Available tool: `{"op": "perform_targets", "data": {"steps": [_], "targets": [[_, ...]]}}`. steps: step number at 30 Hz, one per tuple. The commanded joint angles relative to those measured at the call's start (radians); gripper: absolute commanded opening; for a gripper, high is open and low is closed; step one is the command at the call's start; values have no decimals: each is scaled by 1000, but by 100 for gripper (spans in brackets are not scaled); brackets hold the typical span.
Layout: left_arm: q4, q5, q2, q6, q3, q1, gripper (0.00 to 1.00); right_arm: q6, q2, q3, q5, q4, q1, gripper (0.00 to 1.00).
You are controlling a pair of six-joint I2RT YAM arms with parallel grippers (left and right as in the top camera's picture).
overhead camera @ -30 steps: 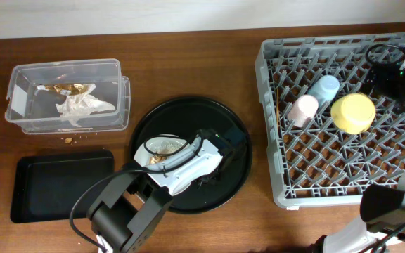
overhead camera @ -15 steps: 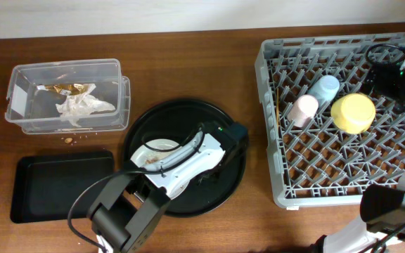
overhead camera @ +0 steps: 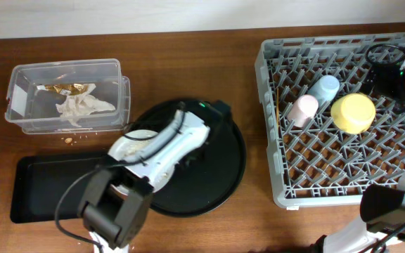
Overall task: Sort waste into correct bins and load items into the dishwasher rack
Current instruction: 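Lift the white plate and tip its scraps onto the small black tray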
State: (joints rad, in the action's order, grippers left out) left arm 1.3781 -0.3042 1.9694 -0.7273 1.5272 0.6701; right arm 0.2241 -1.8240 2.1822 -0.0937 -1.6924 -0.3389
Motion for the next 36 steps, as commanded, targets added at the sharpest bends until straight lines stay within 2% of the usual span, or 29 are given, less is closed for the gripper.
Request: {"op": "perform_targets", "data": {"steps": [1, 7, 11, 14, 17, 26, 30, 36], "targets": [[27, -31, -94, -20, 18, -122, 1, -6, -4, 6, -16, -3, -2, 99], [6, 54, -184, 69, 18, -339, 1, -6, -4, 6, -16, -3, -2, 99], [-9, 132, -193, 112, 18, -507, 1, -6, -4, 6, -16, -3, -2, 99], [-43, 211, -193, 198, 18, -591, 1, -6, -4, 6, -16, -3, -2, 99], [-44, 285, -194, 212, 18, -675, 1, -6, -4, 6, -16, -3, -2, 99], [-27, 531, -203, 347, 18, -858, 1, -6, -4, 6, -16, -3, -2, 99], [-24, 684, -203, 437, 18, -931, 1, -6, -4, 6, -16, -3, -2, 99], [3, 705, -251, 450, 18, -1050, 1, -6, -4, 6, -16, -3, -2, 99]]}}
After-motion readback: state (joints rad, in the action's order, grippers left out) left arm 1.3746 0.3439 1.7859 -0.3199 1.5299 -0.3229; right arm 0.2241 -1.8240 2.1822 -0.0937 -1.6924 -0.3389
